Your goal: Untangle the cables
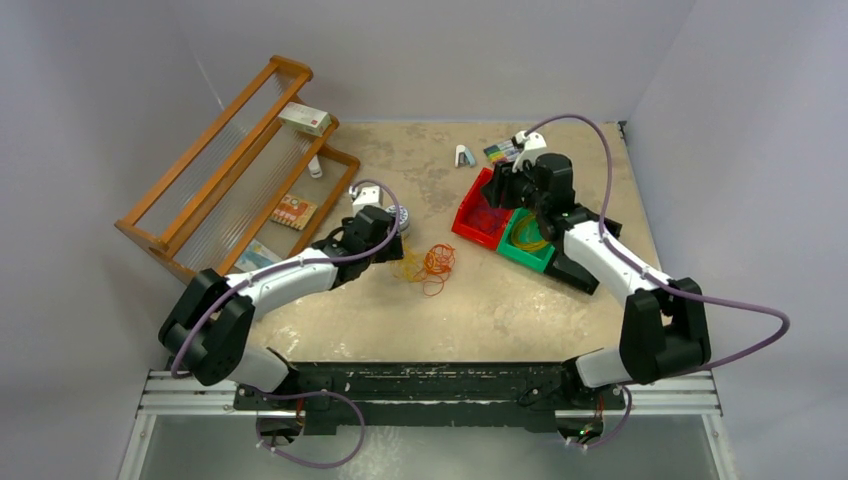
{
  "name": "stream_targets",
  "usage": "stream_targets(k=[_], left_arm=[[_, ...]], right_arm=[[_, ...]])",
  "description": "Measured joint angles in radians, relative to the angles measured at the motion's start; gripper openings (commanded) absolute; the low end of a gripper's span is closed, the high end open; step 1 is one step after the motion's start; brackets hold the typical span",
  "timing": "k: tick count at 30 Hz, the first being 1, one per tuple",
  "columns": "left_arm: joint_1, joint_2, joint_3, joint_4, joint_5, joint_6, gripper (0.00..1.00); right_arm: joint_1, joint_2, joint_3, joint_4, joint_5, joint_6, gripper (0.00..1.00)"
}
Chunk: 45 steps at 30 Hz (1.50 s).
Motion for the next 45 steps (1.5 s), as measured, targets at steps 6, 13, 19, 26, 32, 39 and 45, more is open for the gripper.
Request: stream_targets(k=[6,13,19,26,32,39,45], left_arm=[[0.0,0.0,-0.016,-0.015,0.008,-0.032,0.66],[0.0,0.035,-0.029,0.014,0.024,-0.052,0.49],[0.0,0.072,-0.031,0.029,0.039,-0.056,0.21],[0.005,0.069,-0.031,0.021,0.02,-0.03,0.0],[0.023,0.031,-0.03,-0.003,-0.014,0.014,0.0],[0.028,0.019,-0.022,-0.008,-0.022,0.042,0.0],[0.029,0.019,-0.022,-0.011,-0.023,0.042,0.0]], right_arm=[[0.02,-0.001,-0.051,-0.009,-0.005,0.008,0.52],[0.032,0.006,-0.053,-0.007,-0.018,0.013,0.51],[0.049,0.05,-0.052,-0.009,-0.056,-0.003,0.5],[0.119,0.117,-0.037,-0.017,-0.128,-0.048,0.48],[0.198,0.184,0.023,-0.014,-0.241,-0.113,0.48],[0.266,0.256,0.076,-0.009,-0.346,-0.161,0.47],[0.277,0.287,0.085,-0.016,-0.408,-0.192,0.49]])
